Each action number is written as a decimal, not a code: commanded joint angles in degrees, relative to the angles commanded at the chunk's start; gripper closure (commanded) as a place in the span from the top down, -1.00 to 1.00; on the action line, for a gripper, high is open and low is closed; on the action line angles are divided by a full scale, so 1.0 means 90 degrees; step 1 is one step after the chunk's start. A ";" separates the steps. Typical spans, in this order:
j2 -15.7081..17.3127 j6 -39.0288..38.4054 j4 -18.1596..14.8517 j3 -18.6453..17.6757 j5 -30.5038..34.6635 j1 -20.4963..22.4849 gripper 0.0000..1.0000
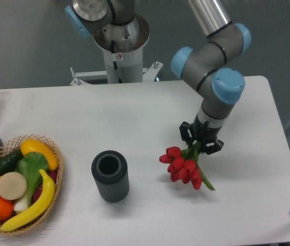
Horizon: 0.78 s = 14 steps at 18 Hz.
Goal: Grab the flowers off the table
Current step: 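Lift the grasped tulip bundle up off the table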
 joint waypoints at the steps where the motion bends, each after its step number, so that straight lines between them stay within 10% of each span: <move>1: 0.0166 -0.0010 -0.0010 0.0000 0.0000 0.0000 -0.27; 14: 0.1407 -0.1250 0.0000 0.0215 -0.2694 0.0673 -0.27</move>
